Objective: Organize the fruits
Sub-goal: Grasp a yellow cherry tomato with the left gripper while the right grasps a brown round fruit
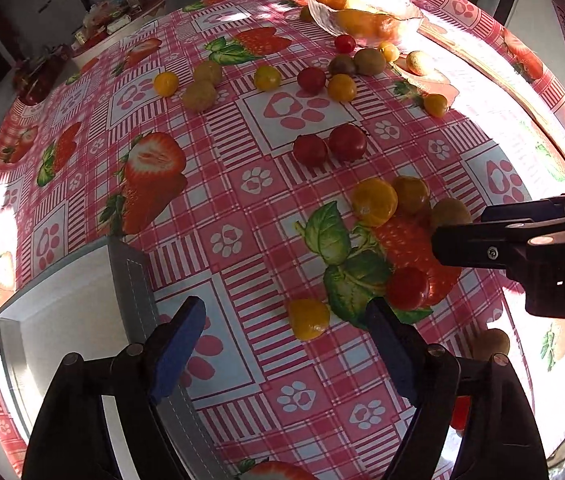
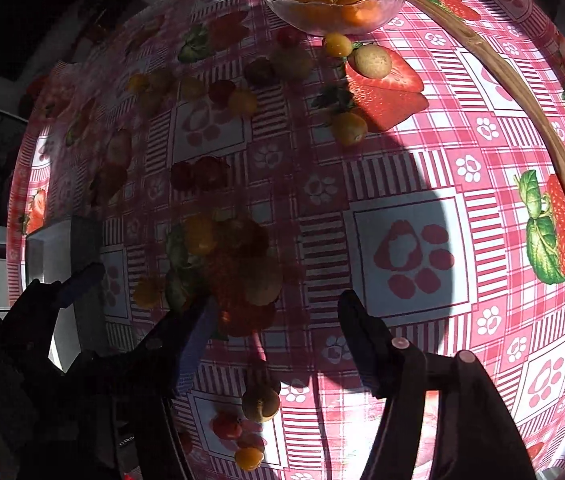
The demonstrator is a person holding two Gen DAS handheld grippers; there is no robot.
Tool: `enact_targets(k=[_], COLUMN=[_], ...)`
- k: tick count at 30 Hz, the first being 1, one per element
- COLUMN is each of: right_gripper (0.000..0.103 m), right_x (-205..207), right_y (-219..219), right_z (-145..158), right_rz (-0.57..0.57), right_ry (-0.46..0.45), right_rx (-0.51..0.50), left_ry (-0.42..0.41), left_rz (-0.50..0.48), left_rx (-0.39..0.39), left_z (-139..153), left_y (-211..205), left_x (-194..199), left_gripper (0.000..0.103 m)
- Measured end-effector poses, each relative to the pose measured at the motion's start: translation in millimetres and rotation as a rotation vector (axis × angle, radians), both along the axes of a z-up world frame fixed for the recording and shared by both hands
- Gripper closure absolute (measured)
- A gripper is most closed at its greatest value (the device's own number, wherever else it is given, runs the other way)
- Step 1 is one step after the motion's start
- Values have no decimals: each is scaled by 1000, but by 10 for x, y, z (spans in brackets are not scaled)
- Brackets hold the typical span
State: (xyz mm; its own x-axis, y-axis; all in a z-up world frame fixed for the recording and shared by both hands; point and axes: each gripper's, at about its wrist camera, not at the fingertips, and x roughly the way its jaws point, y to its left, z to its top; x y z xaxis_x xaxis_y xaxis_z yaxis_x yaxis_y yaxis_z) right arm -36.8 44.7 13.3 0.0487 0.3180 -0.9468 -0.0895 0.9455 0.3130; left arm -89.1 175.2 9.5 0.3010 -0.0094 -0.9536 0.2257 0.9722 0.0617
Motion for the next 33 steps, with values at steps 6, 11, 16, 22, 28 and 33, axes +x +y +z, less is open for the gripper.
enact_targets(k=[6, 11, 16, 22, 28, 33], right_gripper=[76, 76, 76, 76, 76, 75], right_x=[55, -6, -127, -259, -371, -394], right_y=[108, 24, -141, -148, -122, 97], right_z=[-48, -8, 107, 223, 359, 496], right_rz=[23, -26, -68, -83, -75, -24], right_ry=[-5, -20, -38, -51, -55, -72], right_rx=[11, 22, 46, 62, 73, 86], left_ry=[-1, -8, 11, 2, -29, -64], left_rz=[-25, -48, 23, 62, 102, 163], left_rx=[-69, -94, -204, -255, -285, -276], left_z=[15, 36, 97, 258, 500, 690], left_y=[-48, -106, 56, 165, 336, 634], left_x=[-17, -66, -68, -120, -252, -388], left_gripper=[49, 82, 82, 82, 82, 82])
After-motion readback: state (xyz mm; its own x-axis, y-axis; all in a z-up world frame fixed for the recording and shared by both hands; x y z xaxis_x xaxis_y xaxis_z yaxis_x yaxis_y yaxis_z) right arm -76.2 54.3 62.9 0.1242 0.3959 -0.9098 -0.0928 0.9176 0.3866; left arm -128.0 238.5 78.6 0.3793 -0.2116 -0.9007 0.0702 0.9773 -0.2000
